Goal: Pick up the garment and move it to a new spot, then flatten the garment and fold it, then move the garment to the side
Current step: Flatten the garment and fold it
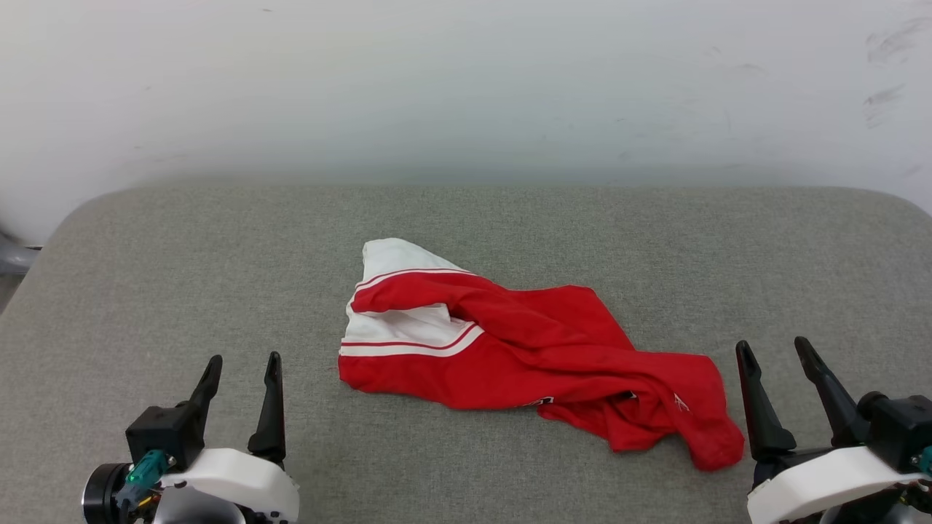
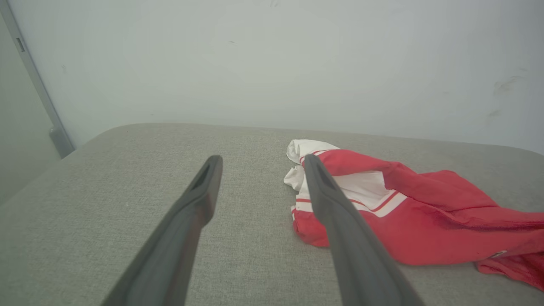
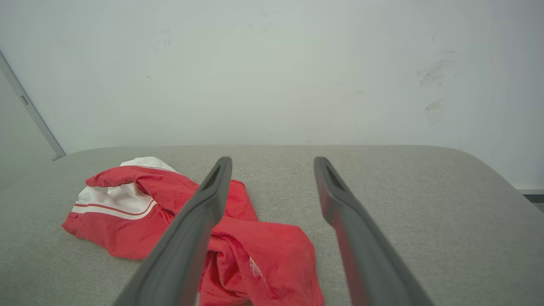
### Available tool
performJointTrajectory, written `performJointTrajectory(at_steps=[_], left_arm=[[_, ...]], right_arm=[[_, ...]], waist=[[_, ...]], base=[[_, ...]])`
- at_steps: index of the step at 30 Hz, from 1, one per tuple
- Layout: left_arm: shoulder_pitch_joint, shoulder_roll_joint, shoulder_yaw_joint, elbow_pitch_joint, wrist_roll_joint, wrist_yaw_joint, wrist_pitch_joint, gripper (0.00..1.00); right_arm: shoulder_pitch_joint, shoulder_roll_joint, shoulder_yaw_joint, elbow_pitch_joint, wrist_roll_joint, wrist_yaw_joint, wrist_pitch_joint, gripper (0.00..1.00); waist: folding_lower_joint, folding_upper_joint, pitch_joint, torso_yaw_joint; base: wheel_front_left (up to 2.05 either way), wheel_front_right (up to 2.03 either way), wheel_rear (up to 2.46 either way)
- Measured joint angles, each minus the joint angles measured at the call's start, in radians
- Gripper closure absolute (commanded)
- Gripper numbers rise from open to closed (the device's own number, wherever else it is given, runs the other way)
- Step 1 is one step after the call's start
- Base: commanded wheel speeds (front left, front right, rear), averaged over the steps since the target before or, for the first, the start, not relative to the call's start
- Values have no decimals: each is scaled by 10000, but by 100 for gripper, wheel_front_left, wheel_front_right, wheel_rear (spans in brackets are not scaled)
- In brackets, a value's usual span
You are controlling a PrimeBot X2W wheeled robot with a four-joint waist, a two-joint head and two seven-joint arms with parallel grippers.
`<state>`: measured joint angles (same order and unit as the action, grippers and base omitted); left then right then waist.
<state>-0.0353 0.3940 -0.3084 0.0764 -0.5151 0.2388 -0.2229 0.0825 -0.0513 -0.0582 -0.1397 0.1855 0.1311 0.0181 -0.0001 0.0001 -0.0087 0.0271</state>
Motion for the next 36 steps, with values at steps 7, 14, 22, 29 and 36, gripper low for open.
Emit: performJointTrajectory(at_steps=[7, 14, 22, 29, 36], left_arm=[[-745, -59, -192, 213, -617, -401, 1174, 0], [-2270, 54, -640, 1080, -1379, -1267, 3250, 0], [-3488, 163, -842, 2299, -1975, -1971, 4752, 0], [-4588, 341, -1035, 3423, -2142, -2583, 5473, 0], [-4866, 307, -1266, 3693, -2247, -2922, 5774, 100]], right_arm=[[-27, 0, 86, 48, 88, 0, -4, 0], [-422, -2, 309, 82, 92, 0, -33, 0], [-707, -2, 313, 291, 213, 0, -217, 0], [-1131, 0, 374, 477, 267, 0, -454, 0], [-1265, -2, 326, 796, 357, 0, -654, 0]], waist=[[1, 0, 187, -6], [2, -1, 696, -209], [3, 0, 1399, -664], [3, 0, 2163, -994], [2, -1, 2399, -1031]], base=[[0, 0, 0], [0, 0, 0], [0, 0, 0], [0, 0, 0], [0, 0, 0]])
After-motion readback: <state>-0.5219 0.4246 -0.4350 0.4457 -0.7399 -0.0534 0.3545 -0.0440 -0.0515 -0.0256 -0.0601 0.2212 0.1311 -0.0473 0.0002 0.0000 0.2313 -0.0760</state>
